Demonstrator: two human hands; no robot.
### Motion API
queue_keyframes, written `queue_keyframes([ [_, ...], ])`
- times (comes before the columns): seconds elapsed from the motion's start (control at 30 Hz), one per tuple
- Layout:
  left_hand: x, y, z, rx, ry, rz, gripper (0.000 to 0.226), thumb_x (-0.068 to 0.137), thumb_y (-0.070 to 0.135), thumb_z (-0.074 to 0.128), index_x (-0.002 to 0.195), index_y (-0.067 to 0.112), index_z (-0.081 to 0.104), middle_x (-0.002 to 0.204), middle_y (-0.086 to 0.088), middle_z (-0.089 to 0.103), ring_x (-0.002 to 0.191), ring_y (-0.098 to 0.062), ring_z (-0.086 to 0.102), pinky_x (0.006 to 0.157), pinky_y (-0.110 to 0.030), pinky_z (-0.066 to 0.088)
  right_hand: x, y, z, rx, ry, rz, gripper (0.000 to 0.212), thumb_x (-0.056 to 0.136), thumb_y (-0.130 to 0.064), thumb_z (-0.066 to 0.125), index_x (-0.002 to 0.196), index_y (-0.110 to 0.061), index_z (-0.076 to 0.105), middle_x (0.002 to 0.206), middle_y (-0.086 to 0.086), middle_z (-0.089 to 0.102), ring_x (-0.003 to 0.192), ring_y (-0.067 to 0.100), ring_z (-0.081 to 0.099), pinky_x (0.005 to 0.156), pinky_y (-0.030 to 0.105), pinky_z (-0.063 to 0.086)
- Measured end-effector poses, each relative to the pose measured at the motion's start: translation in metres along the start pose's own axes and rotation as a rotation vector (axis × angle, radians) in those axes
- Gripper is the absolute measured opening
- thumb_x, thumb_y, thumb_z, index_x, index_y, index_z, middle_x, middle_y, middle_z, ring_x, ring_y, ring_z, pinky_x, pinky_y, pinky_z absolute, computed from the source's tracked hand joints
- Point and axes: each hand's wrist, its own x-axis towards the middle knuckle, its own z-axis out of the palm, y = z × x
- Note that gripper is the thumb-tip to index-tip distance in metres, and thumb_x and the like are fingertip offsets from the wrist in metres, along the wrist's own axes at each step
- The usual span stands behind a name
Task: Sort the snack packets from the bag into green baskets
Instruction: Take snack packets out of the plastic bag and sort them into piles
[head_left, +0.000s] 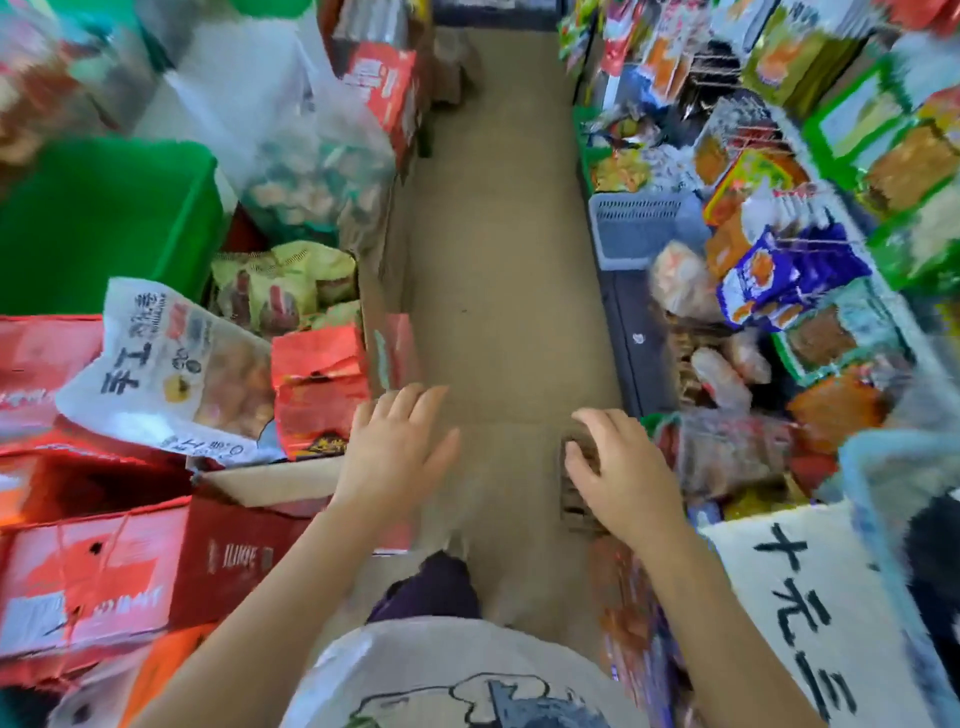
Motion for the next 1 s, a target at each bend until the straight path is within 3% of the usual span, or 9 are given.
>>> queue_keyframes([
  [0.17, 0.123, -0.029, 0.020, -0.092, -0.066, -0.040, 0.070, 0.088, 0.059, 0.027, 0.137, 0.019, 0.054, 0.133, -0.003, 0.059, 0.123, -0.028, 0.054, 0.098, -0.045, 0.042, 0.143, 0.013, -0.003, -0.040, -0.124, -0.035, 0.036, 0.099, -0.030, 0.056, 0.133, -0.017, 0.056, 0.127, 0.004, 0.058, 0.121, 0.025, 0.052, 0.096, 0.041, 0.046],
  [0.27, 0.200, -0.049, 0.016, -0.141, -0.021, -0.101, 0.067, 0.088, 0.059, 0.030, 0.135, 0.018, 0.056, 0.129, -0.003, 0.061, 0.120, -0.030, 0.056, 0.095, -0.046, 0.044, 0.227, 0.009, -0.022, -0.078, -0.195, -0.057, 0.036, 0.100, -0.032, 0.054, 0.134, -0.019, 0.055, 0.128, 0.002, 0.058, 0.121, 0.023, 0.052, 0.096, 0.042, 0.046],
  [0.47, 0.328, -0.081, 0.000, -0.182, 0.039, -0.168, 0.059, 0.090, 0.055, 0.038, 0.128, 0.015, 0.060, 0.123, -0.006, 0.063, 0.112, -0.033, 0.060, 0.089, -0.046, 0.051, 0.390, 0.004, -0.029, -0.120, -0.161, -0.106, 0.035, 0.096, -0.026, 0.059, 0.130, -0.015, 0.060, 0.124, 0.006, 0.061, 0.119, 0.028, 0.055, 0.094, 0.039, 0.045],
  [0.57, 0.374, -0.099, -0.006, -0.186, 0.116, -0.264, 0.058, 0.090, 0.054, 0.039, 0.129, 0.015, 0.060, 0.125, -0.006, 0.064, 0.113, -0.033, 0.060, 0.090, -0.047, 0.050, 0.460, -0.001, -0.014, -0.095, -0.277, -0.144, 0.037, 0.100, -0.030, 0.054, 0.135, -0.020, 0.055, 0.133, 0.001, 0.055, 0.127, 0.022, 0.049, 0.096, 0.036, 0.042],
  [0.73, 0.452, -0.138, -0.008, -0.128, 0.128, -0.526, 0.063, 0.091, 0.057, 0.032, 0.135, 0.019, 0.056, 0.131, -0.003, 0.060, 0.120, -0.029, 0.055, 0.096, -0.044, 0.045, 0.616, -0.024, 0.024, -0.098, -0.440, -0.377, 0.036, 0.102, -0.035, 0.050, 0.136, -0.022, 0.052, 0.133, -0.002, 0.053, 0.127, 0.017, 0.046, 0.093, 0.035, 0.044],
  [0.87, 0.519, -0.147, -0.013, -0.108, 0.178, -0.696, 0.062, 0.091, 0.056, 0.034, 0.129, 0.015, 0.060, 0.122, -0.005, 0.064, 0.113, -0.032, 0.060, 0.090, -0.044, 0.048, 0.732, -0.053, 0.033, -0.063, -0.496, -0.552, 0.036, 0.101, -0.033, 0.051, 0.135, -0.022, 0.053, 0.131, -0.004, 0.053, 0.128, 0.016, 0.044, 0.095, 0.035, 0.042],
  [1.0, 0.591, -0.161, -0.039, -0.112, 0.242, -0.831, 0.058, 0.093, 0.054, 0.039, 0.137, 0.018, 0.055, 0.133, -0.004, 0.058, 0.122, -0.031, 0.054, 0.096, -0.047, 0.044, 0.832, -0.091, 0.047, -0.097, -0.573, -0.743, 0.036, 0.100, -0.031, 0.053, 0.134, -0.019, 0.055, 0.128, 0.002, 0.055, 0.124, 0.022, 0.046, 0.096, 0.038, 0.042],
])
